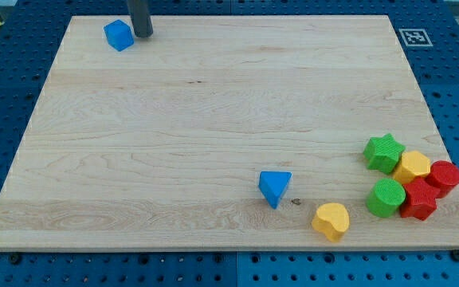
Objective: Place the blue cube to the top left corner of the board
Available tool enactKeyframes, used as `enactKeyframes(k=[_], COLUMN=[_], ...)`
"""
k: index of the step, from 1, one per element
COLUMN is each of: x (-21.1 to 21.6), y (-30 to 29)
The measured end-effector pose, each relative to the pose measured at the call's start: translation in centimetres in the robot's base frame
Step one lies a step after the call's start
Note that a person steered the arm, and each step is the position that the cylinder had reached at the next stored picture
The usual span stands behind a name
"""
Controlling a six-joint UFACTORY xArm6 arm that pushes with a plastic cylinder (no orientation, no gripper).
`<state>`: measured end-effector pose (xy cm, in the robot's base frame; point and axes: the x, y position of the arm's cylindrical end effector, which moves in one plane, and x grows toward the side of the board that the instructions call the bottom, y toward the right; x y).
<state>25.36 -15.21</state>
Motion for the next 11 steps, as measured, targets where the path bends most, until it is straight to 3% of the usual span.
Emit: enactKeyframes(k=[2, 3, 11], x=[5.0, 5.4, 3.2], y=[-1.1, -1.7, -2.0])
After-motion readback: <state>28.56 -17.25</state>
